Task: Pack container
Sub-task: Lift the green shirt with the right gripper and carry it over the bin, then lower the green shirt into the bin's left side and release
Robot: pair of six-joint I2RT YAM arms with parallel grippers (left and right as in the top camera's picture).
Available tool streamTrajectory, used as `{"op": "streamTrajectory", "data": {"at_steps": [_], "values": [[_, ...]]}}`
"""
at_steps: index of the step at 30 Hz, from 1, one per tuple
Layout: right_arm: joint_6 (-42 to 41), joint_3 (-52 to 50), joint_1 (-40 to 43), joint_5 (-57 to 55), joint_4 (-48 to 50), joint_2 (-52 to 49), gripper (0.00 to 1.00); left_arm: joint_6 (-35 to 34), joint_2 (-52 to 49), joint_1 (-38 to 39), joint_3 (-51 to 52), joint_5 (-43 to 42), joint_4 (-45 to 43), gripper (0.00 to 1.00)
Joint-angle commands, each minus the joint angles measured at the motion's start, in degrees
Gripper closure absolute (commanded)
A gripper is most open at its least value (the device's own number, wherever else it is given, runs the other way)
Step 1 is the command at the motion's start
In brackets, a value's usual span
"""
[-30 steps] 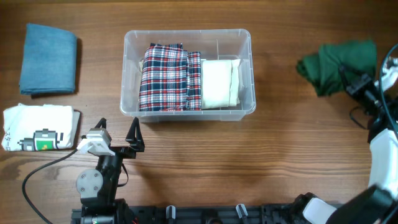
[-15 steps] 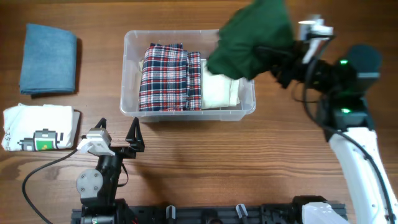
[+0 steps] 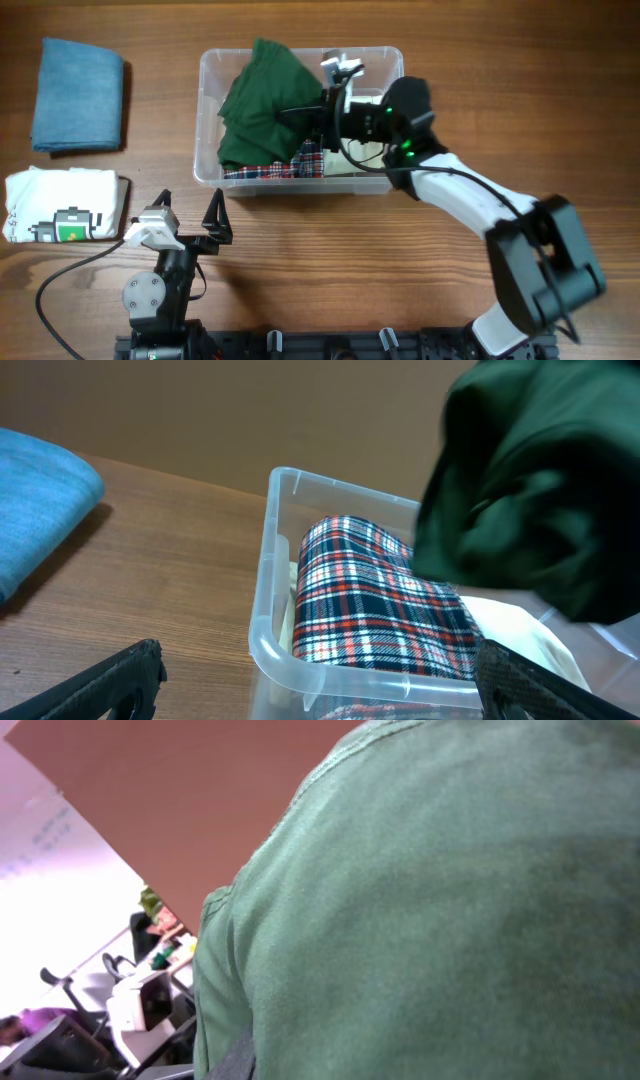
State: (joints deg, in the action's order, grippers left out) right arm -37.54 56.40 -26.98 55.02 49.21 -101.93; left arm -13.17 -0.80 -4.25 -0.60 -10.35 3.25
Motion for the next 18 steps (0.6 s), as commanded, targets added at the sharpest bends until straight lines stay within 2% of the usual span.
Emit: {"op": "streamTrajectory", "data": {"at_steps": [1, 10, 16, 18], "values": [[-3.8, 1.3, -0.9, -0.2, 2.7, -3.6, 0.96, 0.9, 0.4, 0.0, 0.3, 0.1, 0.2, 0.00], [-1.9, 7.4, -1.2, 0.2, 0.7, -8.9, 0.96, 0.9, 0.4, 0.0, 0.3, 0.1, 0.2, 0.00], [20.1, 19.6, -2.7, -4.1, -29.7, -9.0, 0.96, 0.9, 0.4, 0.0, 0.3, 0.1, 0.2, 0.00], [24.7, 22.5, -3.0, -5.6, -34.8, -9.0, 0.96, 0.9, 0.4, 0.0, 0.3, 0.1, 0.2, 0.00]]}}
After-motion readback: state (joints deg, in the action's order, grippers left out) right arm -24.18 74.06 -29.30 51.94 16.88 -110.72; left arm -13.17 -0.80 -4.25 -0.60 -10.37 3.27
